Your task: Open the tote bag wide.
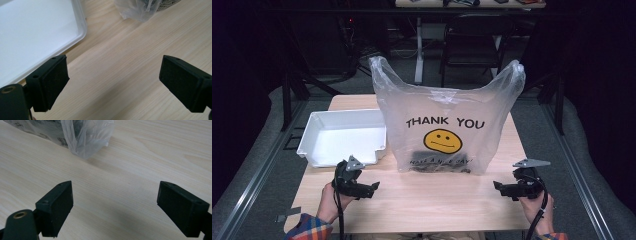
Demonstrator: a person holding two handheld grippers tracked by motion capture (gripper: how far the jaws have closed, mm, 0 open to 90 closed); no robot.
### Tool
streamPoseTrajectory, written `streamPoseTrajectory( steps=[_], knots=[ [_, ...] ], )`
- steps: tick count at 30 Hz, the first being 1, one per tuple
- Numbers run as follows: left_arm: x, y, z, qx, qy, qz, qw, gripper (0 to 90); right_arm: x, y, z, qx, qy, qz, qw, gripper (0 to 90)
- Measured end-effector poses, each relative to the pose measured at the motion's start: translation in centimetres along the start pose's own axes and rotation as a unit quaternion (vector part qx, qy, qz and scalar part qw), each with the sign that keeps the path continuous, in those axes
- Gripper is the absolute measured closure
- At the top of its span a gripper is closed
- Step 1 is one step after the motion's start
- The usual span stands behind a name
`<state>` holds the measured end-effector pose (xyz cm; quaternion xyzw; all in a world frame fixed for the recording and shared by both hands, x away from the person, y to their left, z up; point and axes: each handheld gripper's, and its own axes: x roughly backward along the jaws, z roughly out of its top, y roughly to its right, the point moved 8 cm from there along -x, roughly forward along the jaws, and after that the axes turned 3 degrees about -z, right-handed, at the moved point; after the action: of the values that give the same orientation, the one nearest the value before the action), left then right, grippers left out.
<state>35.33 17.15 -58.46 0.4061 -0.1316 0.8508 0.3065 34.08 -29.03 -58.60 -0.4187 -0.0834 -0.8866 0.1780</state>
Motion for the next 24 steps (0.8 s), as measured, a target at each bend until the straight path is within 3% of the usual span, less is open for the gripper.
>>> streamPoseTrajectory(
  steps=[1,5,8,12,15,17,19,21,22,24],
  knots=[
    [0.0,0.0,0.1,-0.001,0.001,-0.002,1.0,9.1,-0.1,-0.2,0.1,-0.008,0.008,0.003,0.9999,14.4],
    [0.2,0.2,0.8,0.0,0.007,-0.007,0.9999,11.7,0.4,-0.4,0.5,0.006,0.002,0.002,1.0,16.7],
    [0.3,0.4,1.3,-0.001,0.013,-0.012,0.9998,13.3,0.4,-0.9,0.7,0.002,0.01,0.006,0.9999,19.0],
    [0.5,0.7,2.6,-0.004,0.028,-0.019,0.9994,19.2,0.9,-1.2,1.4,0.016,0.013,0.003,0.9998,28.5],
    [0.6,1.1,3.9,-0.008,0.043,-0.021,0.9988,32.9,0.8,-1.9,2.3,0.005,0.033,0.016,0.9993,35.8],
    [0.7,1.4,4.8,-0.012,0.053,-0.024,0.9982,37.5,1.1,-1.8,2.7,0.02,0.022,0.008,0.9995,39.5],
    [0.7,1.6,5.7,-0.017,0.064,-0.027,0.9975,41.5,1.2,-2.3,3.4,0.017,0.036,0.013,0.9991,42.7],
    [0.7,1.6,7.1,-0.009,0.086,-0.036,0.9956,43.6,1.9,-2.4,4.7,0.014,0.055,0.014,0.9983,46.6],
    [0.7,1.6,7.1,-0.009,0.086,-0.036,0.9956,44.4,1.9,-2.4,4.7,0.014,0.055,0.014,0.9983,46.6],
    [0.8,1.6,8.6,-0.005,0.107,-0.049,0.993,46.8,2.5,-2.5,5.9,0.017,0.067,0.014,0.9975,48.0]
  ],
)
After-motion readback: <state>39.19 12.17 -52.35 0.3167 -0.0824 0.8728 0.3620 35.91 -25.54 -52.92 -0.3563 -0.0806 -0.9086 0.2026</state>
